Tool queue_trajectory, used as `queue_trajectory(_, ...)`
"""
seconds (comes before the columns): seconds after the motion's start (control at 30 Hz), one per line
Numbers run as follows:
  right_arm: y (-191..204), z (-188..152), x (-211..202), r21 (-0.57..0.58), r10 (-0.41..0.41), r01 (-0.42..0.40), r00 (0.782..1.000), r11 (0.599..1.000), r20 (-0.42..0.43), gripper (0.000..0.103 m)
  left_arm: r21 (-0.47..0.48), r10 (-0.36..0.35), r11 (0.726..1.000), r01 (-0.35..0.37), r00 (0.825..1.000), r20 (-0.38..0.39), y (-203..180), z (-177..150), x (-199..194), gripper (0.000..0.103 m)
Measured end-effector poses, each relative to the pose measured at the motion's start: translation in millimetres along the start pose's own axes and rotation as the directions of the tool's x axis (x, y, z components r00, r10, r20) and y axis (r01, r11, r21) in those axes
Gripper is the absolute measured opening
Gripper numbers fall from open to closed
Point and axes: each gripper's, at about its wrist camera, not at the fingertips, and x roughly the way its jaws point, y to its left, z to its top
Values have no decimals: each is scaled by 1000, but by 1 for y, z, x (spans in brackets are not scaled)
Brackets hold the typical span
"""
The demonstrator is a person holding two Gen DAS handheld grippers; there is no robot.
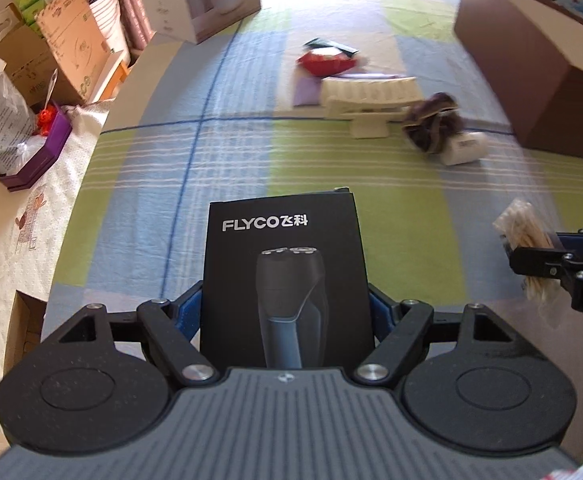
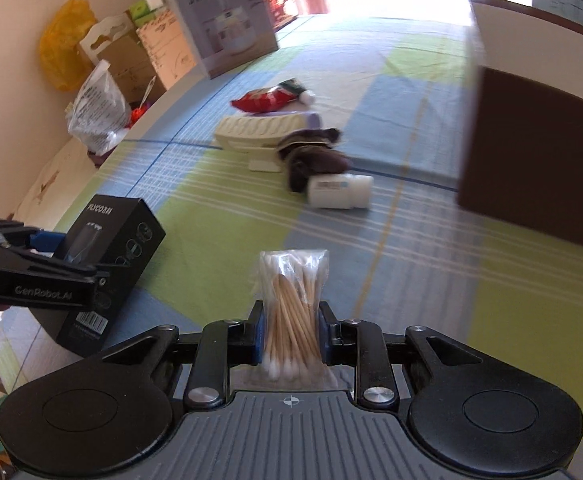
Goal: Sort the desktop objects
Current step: 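Grasp the cotton swab bag with the right gripper while the left gripper holds the shaver box, then carry both items into the cardboard box and open both grippers to release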
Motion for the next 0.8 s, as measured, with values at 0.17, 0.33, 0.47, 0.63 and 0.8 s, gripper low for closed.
queue_trajectory(0.17, -30, -12, -38, 72, -28, 25, 999, 997, 39, 22, 43, -56, 998, 53, 996, 66, -36, 8, -32, 76)
queue_trajectory(0.33, -61, -23, -77, 145, -73, 60, 994, 988, 86, 22, 100, -124, 989, 111, 983, 136, -78, 24, -59, 76)
queue_trajectory(0.47, -87, -24, -108, 182, -115, 90, 985, 979, 130, 22, 146, -185, 976, 159, 965, 184, -113, 43, -76, 76)
queue_trajectory(0.63, -123, -13, -147, 216, -157, 114, 969, 970, 192, 22, 200, -245, 959, 199, 940, 239, -154, 74, -91, 76)
queue_trajectory(0.8, -159, 18, -179, 234, -180, 119, 948, 965, 262, 22, 231, -280, 948, 217, 917, 285, -192, 115, -96, 76)
